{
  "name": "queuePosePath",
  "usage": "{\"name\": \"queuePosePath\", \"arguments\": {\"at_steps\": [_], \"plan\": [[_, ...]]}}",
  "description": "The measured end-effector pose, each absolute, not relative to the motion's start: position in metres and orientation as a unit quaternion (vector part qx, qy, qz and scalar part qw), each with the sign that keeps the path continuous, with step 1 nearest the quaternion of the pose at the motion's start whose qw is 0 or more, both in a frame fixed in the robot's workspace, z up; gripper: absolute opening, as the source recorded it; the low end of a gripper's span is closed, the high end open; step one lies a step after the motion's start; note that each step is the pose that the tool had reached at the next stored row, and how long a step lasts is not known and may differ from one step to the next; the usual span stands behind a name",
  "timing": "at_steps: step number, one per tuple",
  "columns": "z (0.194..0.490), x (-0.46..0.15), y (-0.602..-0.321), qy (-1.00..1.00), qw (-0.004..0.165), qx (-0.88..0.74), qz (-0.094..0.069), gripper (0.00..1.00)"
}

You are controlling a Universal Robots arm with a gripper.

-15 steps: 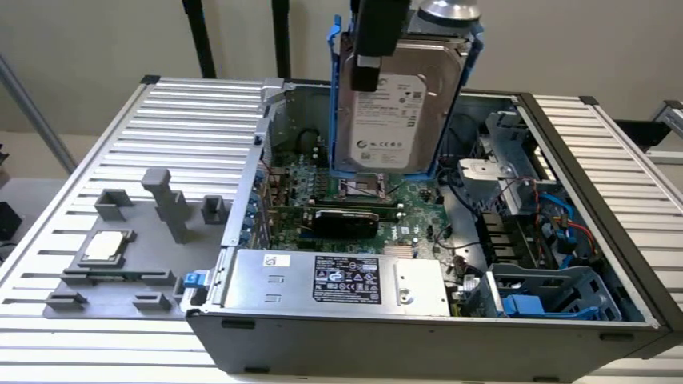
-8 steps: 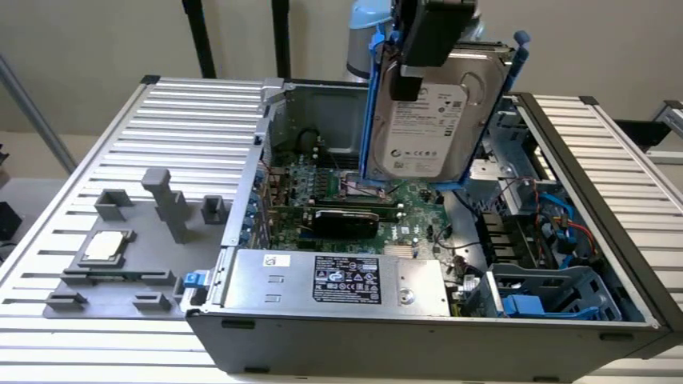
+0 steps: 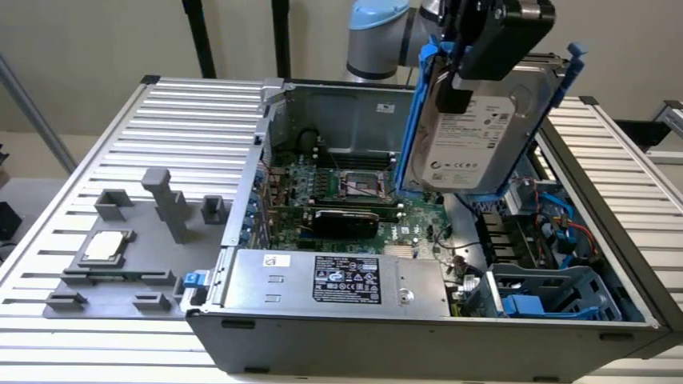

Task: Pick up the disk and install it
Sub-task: 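Pick up the disk, then insert the disk into the insertion slot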

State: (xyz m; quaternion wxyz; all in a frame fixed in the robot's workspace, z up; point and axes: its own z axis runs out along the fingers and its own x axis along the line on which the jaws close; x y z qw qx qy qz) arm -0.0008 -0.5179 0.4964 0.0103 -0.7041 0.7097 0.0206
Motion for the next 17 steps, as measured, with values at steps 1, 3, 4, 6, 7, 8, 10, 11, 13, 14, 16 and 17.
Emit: {"name": "queuePosePath", "arguments": {"at_steps": [1, 3, 4, 6, 7, 8, 10, 11, 13, 14, 16, 17], "plan": [[0.496, 0.003, -0.520, 0.710, 0.010, -0.704, 0.021, 0.00], [0.496, 0.011, -0.524, 0.710, 0.010, -0.704, 0.021, 0.00], [0.496, 0.015, -0.526, 0.710, 0.010, -0.704, 0.021, 0.00], [0.496, 0.021, -0.531, 0.710, 0.010, -0.704, 0.021, 0.00], [0.495, 0.024, -0.534, 0.710, 0.010, -0.704, 0.021, 0.00], [0.495, 0.026, -0.537, 0.710, 0.010, -0.704, 0.021, 0.00], [0.495, 0.031, -0.542, 0.710, 0.010, -0.704, 0.021, 0.00], [0.494, 0.034, -0.545, 0.710, 0.010, -0.704, 0.021, 0.00], [0.494, 0.039, -0.551, 0.710, 0.010, -0.704, 0.021, 0.00], [0.493, 0.041, -0.554, 0.710, 0.010, -0.704, 0.021, 0.00], [0.493, 0.046, -0.559, 0.710, 0.010, -0.704, 0.021, 0.00], [0.493, 0.048, -0.562, 0.710, 0.010, -0.704, 0.021, 0.00]]}}
